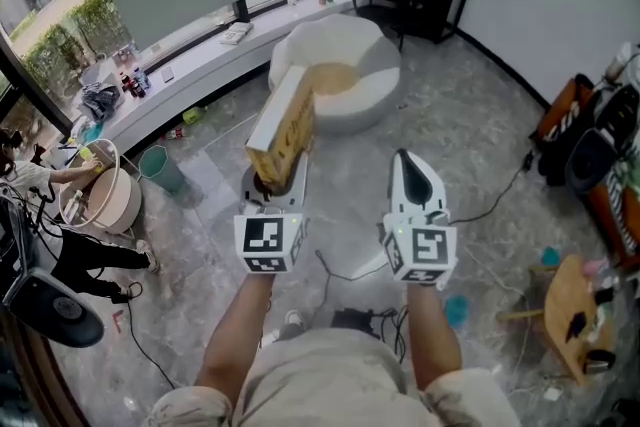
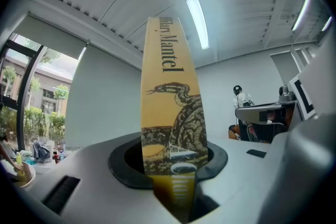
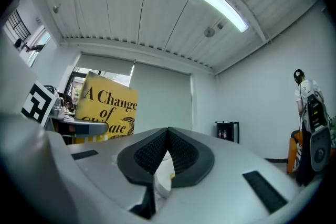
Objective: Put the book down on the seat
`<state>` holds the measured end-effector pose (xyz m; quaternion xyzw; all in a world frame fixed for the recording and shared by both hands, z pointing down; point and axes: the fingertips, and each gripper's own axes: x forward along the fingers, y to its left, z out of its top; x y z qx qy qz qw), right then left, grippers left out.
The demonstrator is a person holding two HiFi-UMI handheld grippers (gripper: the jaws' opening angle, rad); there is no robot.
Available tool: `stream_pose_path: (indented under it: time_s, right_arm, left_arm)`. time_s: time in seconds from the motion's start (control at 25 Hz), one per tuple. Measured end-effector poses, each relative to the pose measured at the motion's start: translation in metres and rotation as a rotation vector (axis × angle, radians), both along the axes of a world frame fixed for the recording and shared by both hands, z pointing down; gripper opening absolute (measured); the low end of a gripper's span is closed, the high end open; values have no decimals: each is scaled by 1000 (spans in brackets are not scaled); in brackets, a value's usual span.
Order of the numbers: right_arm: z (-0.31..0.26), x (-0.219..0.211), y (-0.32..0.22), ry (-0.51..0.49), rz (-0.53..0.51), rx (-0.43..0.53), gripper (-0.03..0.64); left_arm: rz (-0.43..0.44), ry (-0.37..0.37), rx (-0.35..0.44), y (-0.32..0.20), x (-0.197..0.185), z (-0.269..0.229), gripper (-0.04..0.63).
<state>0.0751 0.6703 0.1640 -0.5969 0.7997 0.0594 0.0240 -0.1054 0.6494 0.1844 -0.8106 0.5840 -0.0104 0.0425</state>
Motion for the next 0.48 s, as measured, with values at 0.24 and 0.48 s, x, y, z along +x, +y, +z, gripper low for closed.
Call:
stream_pose_path:
  time_s: [0.24,0.48]
  right_arm:
    - [4,34,4,-12,-13,19,3]
    - [12,50,-1,-12,-3,15,3]
  left_arm:
    - [1,-18,3,5,37,4,156]
    - [-12,-27,29,4,54,1,156]
